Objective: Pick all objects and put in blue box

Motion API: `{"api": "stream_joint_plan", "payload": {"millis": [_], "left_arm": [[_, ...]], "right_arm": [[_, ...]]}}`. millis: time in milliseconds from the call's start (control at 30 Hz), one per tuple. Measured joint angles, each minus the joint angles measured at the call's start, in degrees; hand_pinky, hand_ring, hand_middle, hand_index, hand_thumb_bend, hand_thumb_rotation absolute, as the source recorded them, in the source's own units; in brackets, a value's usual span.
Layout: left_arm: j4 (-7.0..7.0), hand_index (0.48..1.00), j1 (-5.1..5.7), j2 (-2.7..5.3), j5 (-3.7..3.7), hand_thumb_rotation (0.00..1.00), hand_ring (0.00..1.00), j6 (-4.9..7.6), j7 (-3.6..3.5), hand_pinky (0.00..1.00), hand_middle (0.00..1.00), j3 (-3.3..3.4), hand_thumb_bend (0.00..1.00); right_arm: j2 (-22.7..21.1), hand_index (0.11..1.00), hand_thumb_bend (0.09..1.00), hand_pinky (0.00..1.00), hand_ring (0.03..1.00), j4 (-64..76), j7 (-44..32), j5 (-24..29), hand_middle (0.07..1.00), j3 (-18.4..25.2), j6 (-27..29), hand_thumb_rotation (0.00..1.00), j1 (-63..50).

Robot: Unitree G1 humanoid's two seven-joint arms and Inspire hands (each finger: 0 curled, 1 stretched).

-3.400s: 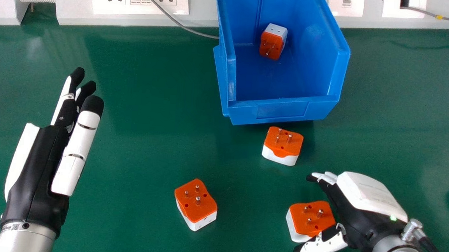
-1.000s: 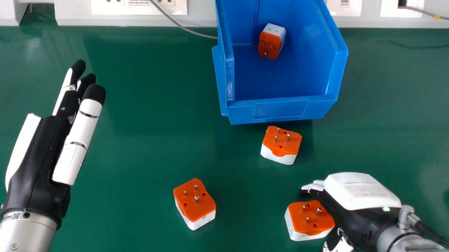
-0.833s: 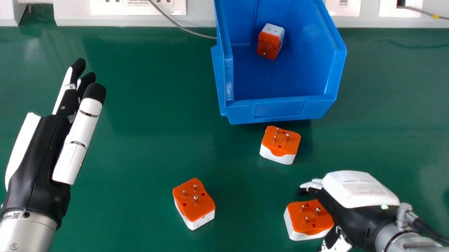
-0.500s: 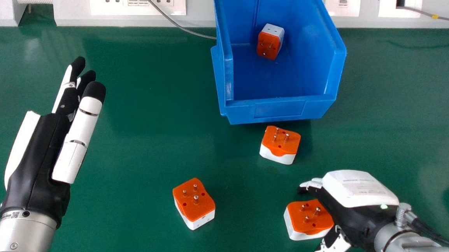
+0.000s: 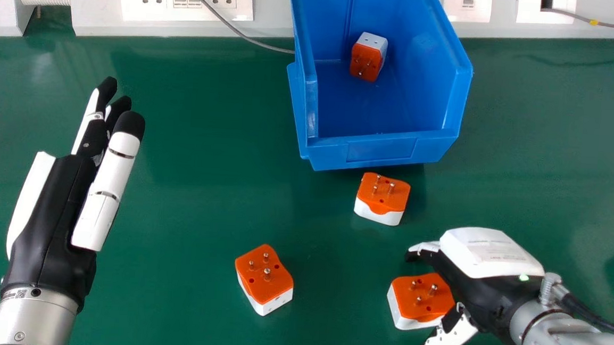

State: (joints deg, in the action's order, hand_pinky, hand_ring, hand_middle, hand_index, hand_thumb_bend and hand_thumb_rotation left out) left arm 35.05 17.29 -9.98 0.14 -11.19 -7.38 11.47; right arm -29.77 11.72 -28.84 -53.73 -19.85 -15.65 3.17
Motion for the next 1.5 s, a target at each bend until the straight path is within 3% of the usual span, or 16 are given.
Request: {"api": "stream_joint_plan", "payload": {"millis": [567,833,1133,1500], "left_arm": [[0.01,0.999,-0.24,0.00,0.00,1.00,0.98,-0.54,0.00,0.95,0.98,-0.04,0.51],[0.36,0.999,-0.30,0.00,0.07,1.00,0.98,-0.79,0.10,0.95,0.98,-0.23,0.50],[0.37,0.999,-0.34,0.00,0.08,1.00,0.98,-0.84,0.10,0.95,0.98,-0.36,0.50],[0.80,1.000,-0.86,-0.08,0.10,1.00,0.99,-2.08,0.09,0.95,0.99,-0.33,0.51]], "right_arm": [[0.5,0.761,0.591,0.56,0.691,-0.2,-0.4,1.7,0.776,0.1,-0.1,0.14,1.6],[0.4,0.725,0.579,0.45,0.588,-0.4,-0.4,1.7,0.688,-0.2,0.0,0.09,2.0],[0.4,0.700,0.579,0.45,0.571,-0.4,-0.3,1.8,0.670,-0.7,0.2,0.07,2.4],[0.5,0.681,0.572,0.40,0.516,-0.7,-1.0,2.0,0.601,-1.2,0.0,0.05,3.1]]}}
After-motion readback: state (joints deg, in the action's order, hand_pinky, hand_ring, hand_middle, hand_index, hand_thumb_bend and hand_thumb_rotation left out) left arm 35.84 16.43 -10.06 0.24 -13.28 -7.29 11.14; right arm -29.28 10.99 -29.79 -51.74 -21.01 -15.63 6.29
